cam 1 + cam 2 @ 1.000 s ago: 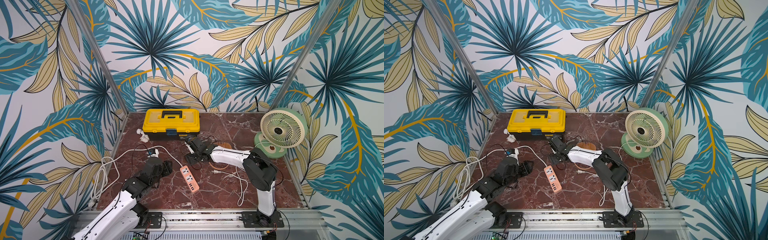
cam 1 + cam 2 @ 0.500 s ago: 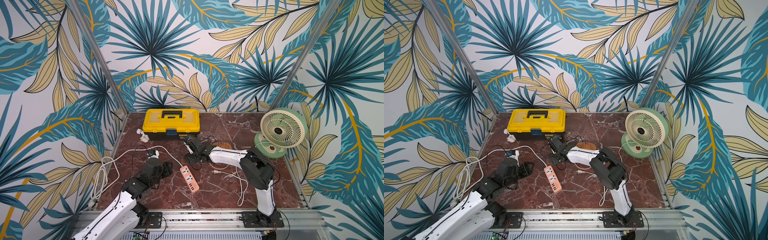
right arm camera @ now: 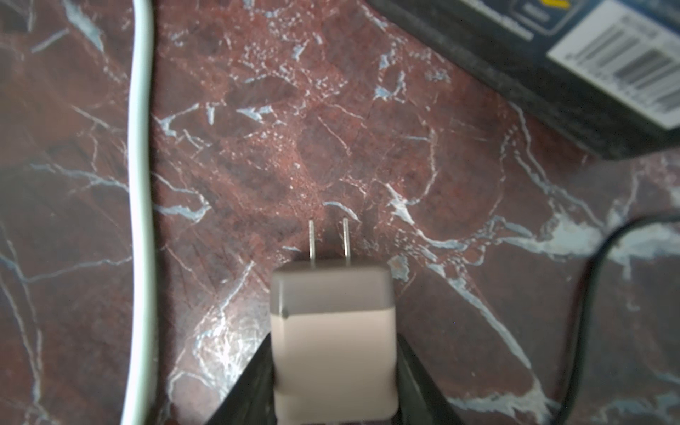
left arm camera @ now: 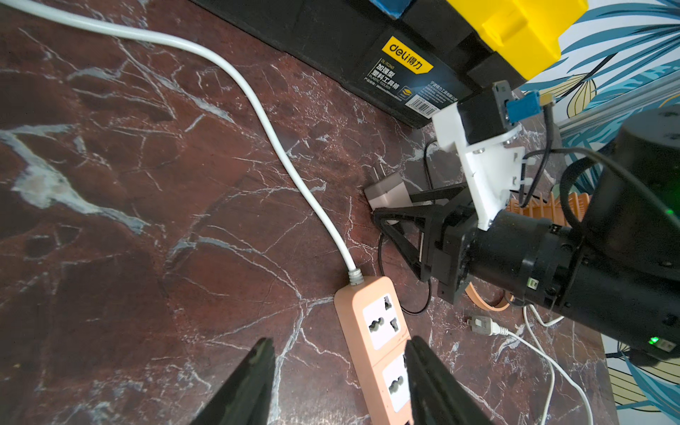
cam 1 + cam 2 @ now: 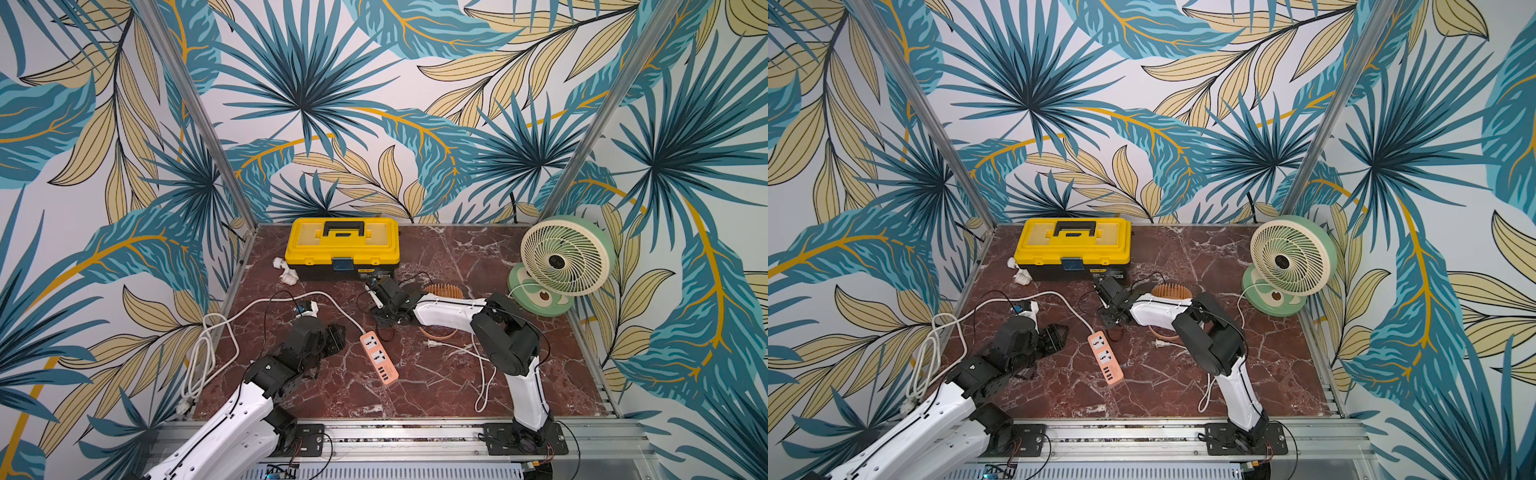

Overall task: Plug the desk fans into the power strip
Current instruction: Pick up the plug from the center of the board.

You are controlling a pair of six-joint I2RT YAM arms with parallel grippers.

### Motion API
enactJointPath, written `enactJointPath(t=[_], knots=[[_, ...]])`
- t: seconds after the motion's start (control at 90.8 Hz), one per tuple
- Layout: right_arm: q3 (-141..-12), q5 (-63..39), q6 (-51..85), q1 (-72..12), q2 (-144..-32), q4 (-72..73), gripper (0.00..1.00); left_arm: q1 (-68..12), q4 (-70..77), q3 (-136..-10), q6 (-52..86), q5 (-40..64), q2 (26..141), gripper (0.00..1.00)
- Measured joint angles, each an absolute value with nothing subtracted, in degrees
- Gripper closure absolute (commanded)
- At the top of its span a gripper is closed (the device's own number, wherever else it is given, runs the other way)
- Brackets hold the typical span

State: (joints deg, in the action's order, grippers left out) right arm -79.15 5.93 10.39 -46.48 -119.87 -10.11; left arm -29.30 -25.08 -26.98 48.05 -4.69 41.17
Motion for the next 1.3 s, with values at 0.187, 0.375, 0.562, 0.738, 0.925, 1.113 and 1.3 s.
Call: enactJointPath(t=[0.187, 0.375, 0.562, 0.738, 0.925, 1.113, 1.3], knots=[[-74.19, 5.19, 9.43, -46.54, -113.34, -10.0, 0.85, -29.28, -25.17, -27.24, 48.58, -5.08, 41.39, 0.3], [-70.89, 4.01, 6.66, -47.7, -100.01, -9.93, 0.89, -28.91, -23.9, -31.05, 49.08, -2.5, 43.27, 0.21], [-67.75, 2.7, 3.64, -48.53, -88.4, -10.13, 0.91, -27.59, -17.5, -32.67, 51.11, 4.16, 45.17, 0.18], [-66.43, 1.61, 1.58, -48.86, -85.19, -13.3, 0.93, -26.24, -9.02, -32.62, 54.78, 10.41, 45.65, 0.12], [-64.97, 0.95, 0.36, -49.6, -84.86, -15.9, 0.95, -25.28, 0.01, -32.62, 58.43, 16.58, 48.25, 0.13], [-64.88, 0.56, -0.3, -50.57, -84.84, -16.45, 0.97, -25.28, 2.59, -32.67, 58.59, 23.03, 55.48, 0.18], [-64.88, -0.1, -0.8, -50.98, -84.84, -16.62, 0.99, -25.28, 6.09, -32.62, 59.99, 27.75, 59.02, 0.2]])
